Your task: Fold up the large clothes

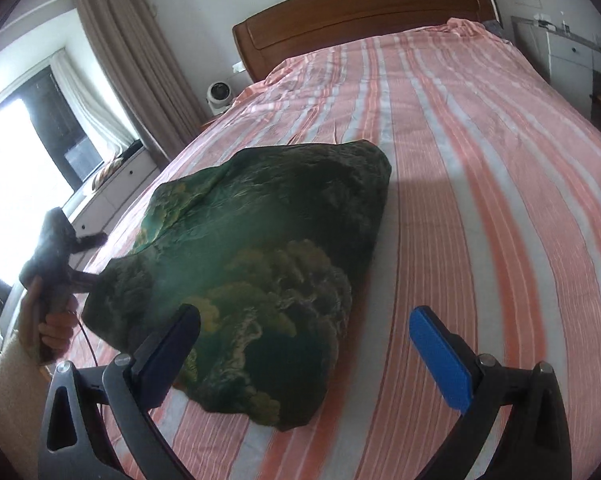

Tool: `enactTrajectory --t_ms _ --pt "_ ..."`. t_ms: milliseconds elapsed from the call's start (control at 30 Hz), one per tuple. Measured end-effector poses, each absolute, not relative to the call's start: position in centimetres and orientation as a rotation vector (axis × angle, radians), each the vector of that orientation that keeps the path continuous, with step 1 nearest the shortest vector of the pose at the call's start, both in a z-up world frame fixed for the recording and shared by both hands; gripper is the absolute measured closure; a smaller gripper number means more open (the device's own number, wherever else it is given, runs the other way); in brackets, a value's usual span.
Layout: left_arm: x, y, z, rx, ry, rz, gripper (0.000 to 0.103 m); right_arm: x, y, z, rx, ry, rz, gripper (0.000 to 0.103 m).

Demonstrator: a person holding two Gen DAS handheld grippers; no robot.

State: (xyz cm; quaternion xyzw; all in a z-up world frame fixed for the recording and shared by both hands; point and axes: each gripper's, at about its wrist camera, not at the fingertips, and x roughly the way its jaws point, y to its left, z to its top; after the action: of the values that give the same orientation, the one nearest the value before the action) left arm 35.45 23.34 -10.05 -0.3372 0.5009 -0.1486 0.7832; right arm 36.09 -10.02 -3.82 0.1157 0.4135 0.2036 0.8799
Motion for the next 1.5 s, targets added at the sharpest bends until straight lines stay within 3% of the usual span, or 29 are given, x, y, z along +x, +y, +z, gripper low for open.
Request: enactTrajectory --t_ms 133,300,467,500,567,633,800,1033,1100,1133,1167,1300,1500 --pt "36.3 22.3 -13.3 -0.704 1.110 -0.322 0.000 39.8 -10.3 -6.4 0.348 0.934 0.477 0.000" --pt "37.5 20.2 -14.2 -0.600 1.188 -0.303 0.000 45.7 -9.1 -12.9 0.621 1.154 0.743 0.000" --pt "39.2 18.4 -15.5 -0.618 1.276 -0.322 0.001 49.0 -8.1 -16.8 0.755 1.240 0.818 0.000" --pt "39.4 18.0 -15.3 -0.608 1.271 -0.315 0.004 49.5 -7.4 -16.6 0.720 1.250 0.806 0.001" --pt "39.0 17.0 -14.3 -0.565 1.246 -0.266 0.027 49.8 -5.7 -15.3 0.590 1.244 0.769 0.008" --pt "38.2 15.9 -12.7 -0.505 1.208 -0.232 0.039 48.8 -2.7 -12.2 0.313 1.173 0.728 0.019" --pt "34.7 14.5 -8.4 -0.464 1.098 -0.214 0.050 43.2 2.4 -6.3 -0.070 0.918 0.723 0.025" --pt "35.1 12.5 -1.7 -0.415 0.965 -0.214 0.047 41.7 1.5 0.0 -0.046 0.737 0.758 0.025" --pt "37.2 11.4 -1.1 -0.393 0.956 -0.203 0.030 44.1 0.0 0.8 0.018 0.734 0.743 0.021" --pt "38.3 11.1 -1.4 -0.379 0.966 -0.191 0.018 45.7 -0.8 0.6 0.067 0.761 0.742 0.011" --pt "39.1 11.3 -2.1 -0.379 0.973 -0.183 0.013 48.1 -2.2 0.0 0.147 0.819 0.723 0.004" --pt "37.5 14.2 -4.0 -0.403 0.948 -0.027 0.013 51.3 -6.6 -2.5 0.199 0.911 0.517 0.000" --pt "28.7 13.4 -0.8 -0.156 0.759 0.119 0.007 44.5 -8.6 -0.7 0.043 0.770 0.442 0.000"
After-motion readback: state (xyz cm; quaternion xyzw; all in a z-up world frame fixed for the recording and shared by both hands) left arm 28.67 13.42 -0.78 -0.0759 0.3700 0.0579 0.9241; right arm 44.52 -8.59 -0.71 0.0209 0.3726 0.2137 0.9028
